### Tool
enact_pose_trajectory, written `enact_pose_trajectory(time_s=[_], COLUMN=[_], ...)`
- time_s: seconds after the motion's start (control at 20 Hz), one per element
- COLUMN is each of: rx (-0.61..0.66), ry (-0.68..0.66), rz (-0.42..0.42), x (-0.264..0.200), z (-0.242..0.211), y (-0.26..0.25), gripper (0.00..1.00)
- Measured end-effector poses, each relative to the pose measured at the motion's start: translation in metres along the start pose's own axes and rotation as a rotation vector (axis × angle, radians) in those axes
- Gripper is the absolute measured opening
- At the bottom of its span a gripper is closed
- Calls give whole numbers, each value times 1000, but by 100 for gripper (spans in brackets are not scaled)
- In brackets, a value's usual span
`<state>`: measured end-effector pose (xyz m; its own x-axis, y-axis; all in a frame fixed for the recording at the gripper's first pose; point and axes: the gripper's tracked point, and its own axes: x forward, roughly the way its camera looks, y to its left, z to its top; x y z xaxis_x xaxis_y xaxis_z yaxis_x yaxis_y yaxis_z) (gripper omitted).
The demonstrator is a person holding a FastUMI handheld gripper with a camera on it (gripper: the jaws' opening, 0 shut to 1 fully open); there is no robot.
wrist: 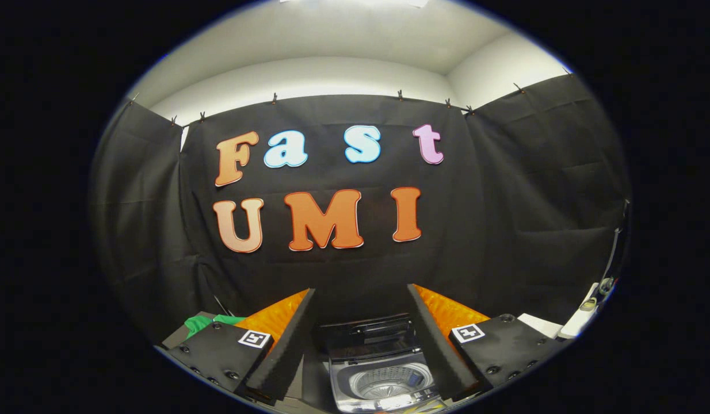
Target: Put the clothes into the washing machine and then close the washing machine lid.
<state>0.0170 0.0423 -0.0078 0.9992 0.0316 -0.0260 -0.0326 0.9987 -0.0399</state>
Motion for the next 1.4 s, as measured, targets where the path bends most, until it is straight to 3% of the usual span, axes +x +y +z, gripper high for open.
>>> enact_pose_trajectory(time_s=[0.3, 0.8, 1.05, 1.4], rx=[-1, -20, -53, -114], ry=[65, 287, 387, 489], rz=[111, 328, 381, 388], x=[29, 38, 33, 33], z=[-33, -139, -193, -250], y=[84, 224, 257, 268], gripper=[99, 99, 99, 99])
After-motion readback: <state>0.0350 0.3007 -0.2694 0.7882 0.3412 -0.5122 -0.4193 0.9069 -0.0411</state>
